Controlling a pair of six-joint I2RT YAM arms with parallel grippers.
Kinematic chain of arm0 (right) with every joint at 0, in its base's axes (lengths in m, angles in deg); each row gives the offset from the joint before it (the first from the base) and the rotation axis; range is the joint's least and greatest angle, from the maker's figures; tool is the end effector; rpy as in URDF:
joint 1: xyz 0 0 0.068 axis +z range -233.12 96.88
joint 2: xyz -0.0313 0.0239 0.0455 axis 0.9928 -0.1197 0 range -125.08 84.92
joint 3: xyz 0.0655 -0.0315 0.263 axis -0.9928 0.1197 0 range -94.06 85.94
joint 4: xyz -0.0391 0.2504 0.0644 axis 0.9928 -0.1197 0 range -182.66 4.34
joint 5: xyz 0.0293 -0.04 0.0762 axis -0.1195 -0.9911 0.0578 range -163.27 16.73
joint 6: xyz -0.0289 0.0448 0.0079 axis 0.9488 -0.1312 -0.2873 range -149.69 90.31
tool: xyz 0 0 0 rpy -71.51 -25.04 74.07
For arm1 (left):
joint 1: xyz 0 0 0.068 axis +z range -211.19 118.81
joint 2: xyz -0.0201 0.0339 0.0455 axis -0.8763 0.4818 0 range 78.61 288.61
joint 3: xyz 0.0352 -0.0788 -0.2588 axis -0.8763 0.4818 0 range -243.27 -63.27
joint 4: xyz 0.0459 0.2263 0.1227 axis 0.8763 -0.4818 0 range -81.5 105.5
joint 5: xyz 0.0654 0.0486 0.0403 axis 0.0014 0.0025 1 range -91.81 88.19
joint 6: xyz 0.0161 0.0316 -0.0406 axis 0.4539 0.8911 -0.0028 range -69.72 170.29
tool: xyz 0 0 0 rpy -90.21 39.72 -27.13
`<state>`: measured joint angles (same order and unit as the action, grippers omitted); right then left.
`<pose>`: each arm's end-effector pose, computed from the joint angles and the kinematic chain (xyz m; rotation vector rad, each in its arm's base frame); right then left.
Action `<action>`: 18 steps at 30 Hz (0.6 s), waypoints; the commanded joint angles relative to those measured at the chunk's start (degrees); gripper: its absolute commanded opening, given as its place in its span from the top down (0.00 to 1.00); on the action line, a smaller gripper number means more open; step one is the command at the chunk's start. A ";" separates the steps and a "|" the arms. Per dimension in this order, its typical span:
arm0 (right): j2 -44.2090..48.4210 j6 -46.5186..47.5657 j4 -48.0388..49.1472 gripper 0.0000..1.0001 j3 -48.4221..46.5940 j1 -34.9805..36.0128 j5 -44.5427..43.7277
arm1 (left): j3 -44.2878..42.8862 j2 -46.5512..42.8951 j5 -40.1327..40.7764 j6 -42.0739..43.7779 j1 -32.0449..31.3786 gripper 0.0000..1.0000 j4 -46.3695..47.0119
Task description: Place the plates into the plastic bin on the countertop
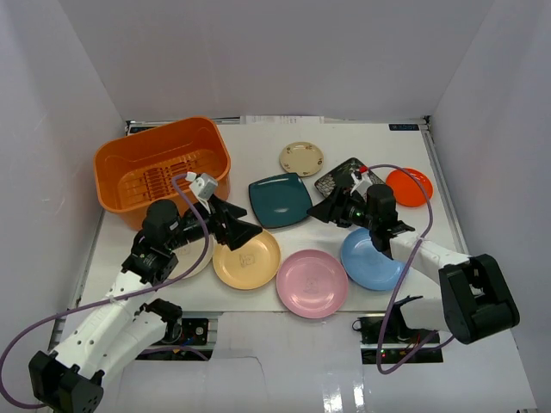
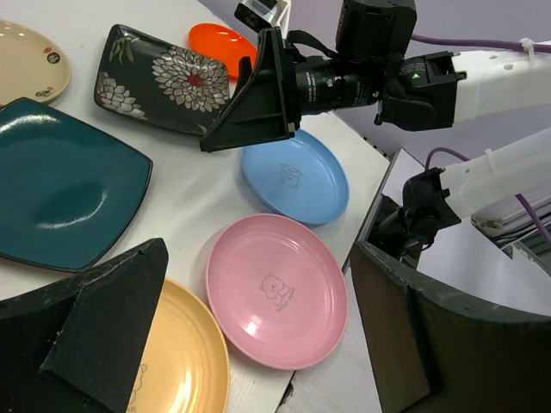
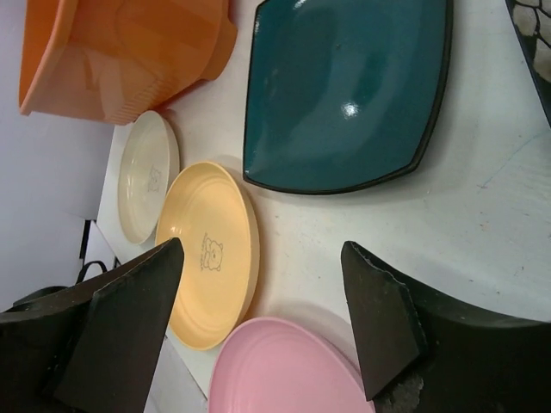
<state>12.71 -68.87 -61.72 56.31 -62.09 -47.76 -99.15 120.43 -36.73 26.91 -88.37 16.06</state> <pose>0.2380 0.1080 0.2095 -0.0057 2.0284 1.1133 0.1472 -0.0984 0.3142 0.5481 1.6994 -1.1554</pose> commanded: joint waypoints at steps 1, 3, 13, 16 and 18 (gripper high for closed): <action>-2.41 -3.36 5.94 0.20 -0.34 0.32 -2.57 | -2.18 0.10 1.07 1.05 0.11 0.02 -2.40; -3.55 -3.36 4.81 0.20 -1.83 0.32 -3.98 | -2.18 -0.42 2.13 1.23 0.11 0.02 -3.10; -11.20 -8.97 8.30 0.23 -2.99 0.32 -13.03 | -2.35 -0.78 5.30 1.23 0.11 0.02 -4.34; -14.10 -11.35 11.55 0.25 -2.89 0.32 -13.13 | -2.44 0.19 5.91 0.79 0.02 0.02 -4.51; -17.52 -12.41 12.61 0.27 -3.59 0.32 -12.42 | -2.44 0.28 6.53 0.44 0.11 0.02 -4.51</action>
<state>-2.00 -78.03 -54.37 54.08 -62.00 -58.97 -99.46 120.70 -31.72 27.43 -88.37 12.02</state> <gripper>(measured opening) 0.734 0.978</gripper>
